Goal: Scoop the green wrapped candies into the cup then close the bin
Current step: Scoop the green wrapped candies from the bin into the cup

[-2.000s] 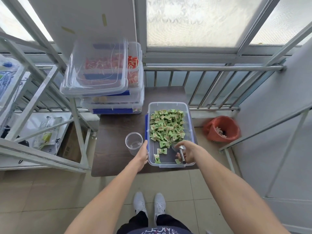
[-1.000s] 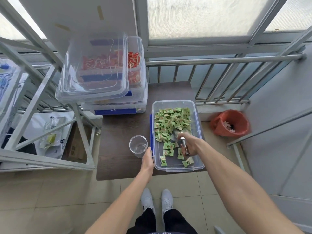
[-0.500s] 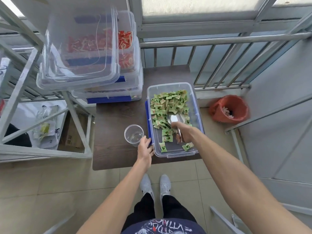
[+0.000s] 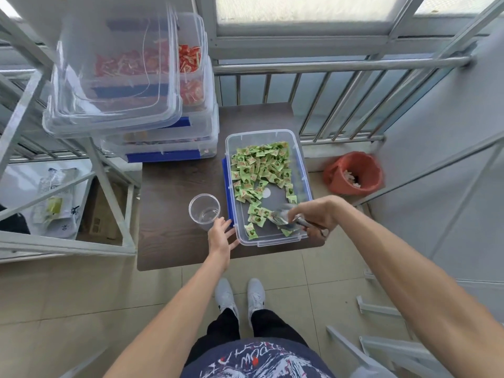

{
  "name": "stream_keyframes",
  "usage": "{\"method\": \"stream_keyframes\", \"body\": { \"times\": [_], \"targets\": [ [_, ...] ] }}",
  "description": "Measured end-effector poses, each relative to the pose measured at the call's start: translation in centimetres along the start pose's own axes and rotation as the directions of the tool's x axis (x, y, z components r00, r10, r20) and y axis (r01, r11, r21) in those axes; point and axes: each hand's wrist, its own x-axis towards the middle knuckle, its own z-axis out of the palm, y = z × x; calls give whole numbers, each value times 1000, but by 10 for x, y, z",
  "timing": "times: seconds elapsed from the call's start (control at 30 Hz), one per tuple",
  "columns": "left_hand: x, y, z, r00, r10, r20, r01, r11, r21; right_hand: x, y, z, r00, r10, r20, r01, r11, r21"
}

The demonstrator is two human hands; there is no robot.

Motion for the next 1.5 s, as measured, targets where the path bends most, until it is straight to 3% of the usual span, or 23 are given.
{"method": "stream_keyframes", "body": {
  "times": [0.23,0.4,0.53,0.77,0.87,0.97,1.17,1.33,1.5],
  "targets": [
    [-2,-2,1,1000,7,-1,-7,1000,-1,-26,-15,-10,955,269,-125,-295,905,-307],
    [0,-3,-2,1000,0,5,0,1000,7,-13,-37,2,938,331,-105,-343,839,-422],
    [2,-4,-5,1000,2,19,-3,1000,16,6,-40,18,969,243,-38,-244,927,-286],
    [4,-9,-5,1000,5,21,-4,999,-33,29,-57,42,992,-112,56,110,993,42],
    [6,-8,-5,1000,11,6,-11,999,-52,48,-72,50,970,-243,-25,241,935,261],
    [9,-10,-9,1000,11,13,-10,1000,-28,63,-92,61,942,-287,-175,332,877,348],
    [13,-15,-17,1000,9,7,-9,999,-32,88,-136,63,860,-341,-379,464,831,307],
    [20,-16,-24,1000,14,0,-14,999,-36,108,-132,64,769,-357,-530,532,817,222],
    [20,-12,-29,1000,6,26,-5,998,-60,107,-104,64,702,-435,-564,580,809,98]
  ]
}}
